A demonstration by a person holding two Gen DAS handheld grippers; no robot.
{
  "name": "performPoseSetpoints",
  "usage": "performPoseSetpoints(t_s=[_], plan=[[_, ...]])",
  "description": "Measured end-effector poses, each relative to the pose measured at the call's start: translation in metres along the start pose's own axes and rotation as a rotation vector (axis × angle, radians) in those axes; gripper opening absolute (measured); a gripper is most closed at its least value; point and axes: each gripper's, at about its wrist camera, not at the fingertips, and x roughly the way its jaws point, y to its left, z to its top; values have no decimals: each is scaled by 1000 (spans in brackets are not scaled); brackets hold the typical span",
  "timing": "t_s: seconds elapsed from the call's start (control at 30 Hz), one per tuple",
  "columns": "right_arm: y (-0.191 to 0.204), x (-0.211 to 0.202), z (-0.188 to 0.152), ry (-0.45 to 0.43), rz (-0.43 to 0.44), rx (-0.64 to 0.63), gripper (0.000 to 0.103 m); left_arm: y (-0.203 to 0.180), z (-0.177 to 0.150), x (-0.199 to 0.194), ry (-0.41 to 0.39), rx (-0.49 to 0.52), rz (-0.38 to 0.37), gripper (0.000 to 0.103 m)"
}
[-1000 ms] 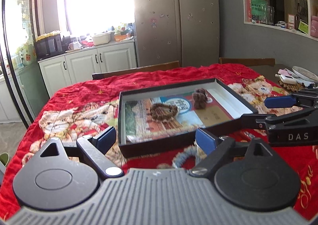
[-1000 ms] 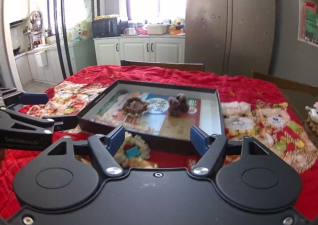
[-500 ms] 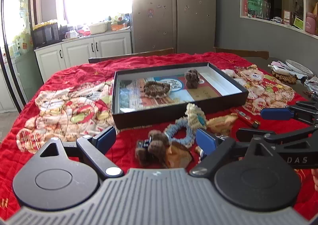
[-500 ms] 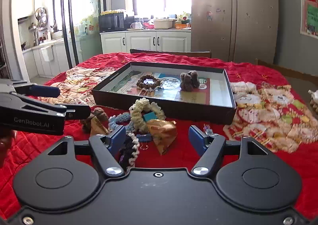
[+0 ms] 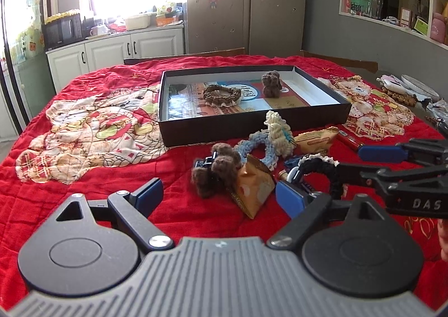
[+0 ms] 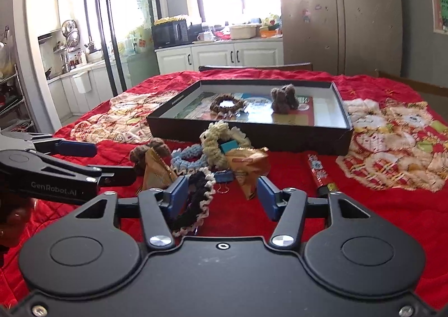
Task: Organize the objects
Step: 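Move both tools back toward the remaining items beside the box, then grasp the paper-wrapped snack with the left tool while the right tool grasps the black crocheted hair tie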
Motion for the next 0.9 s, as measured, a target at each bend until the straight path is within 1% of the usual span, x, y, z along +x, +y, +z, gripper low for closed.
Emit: performPoseSetpoints(t_s=[0.13, 0.3, 0.33, 0.5, 0.53, 0.67, 0.9], plan=[[1, 8, -3, 24, 16, 1, 42, -5, -1, 8, 13, 15, -2, 93], [4, 14, -6, 42, 20, -11, 37, -6, -6, 19, 40, 11, -3, 92], [4, 15, -6, 45, 21, -13, 34, -6, -7, 21, 42, 10, -4, 91], [4, 20, -8, 60, 25, -11, 26, -5, -9, 27, 58, -12, -21, 81], [3, 21, -9, 61, 25, -10, 26, -5, -9, 28, 62, -15, -26, 79], [2, 22, -9, 66, 22, -2, 26, -5, -10, 33, 71, -33, -55, 78], [-1, 27, -9, 88, 21, 8, 27, -8, -9, 43, 70, -31, -55, 78]])
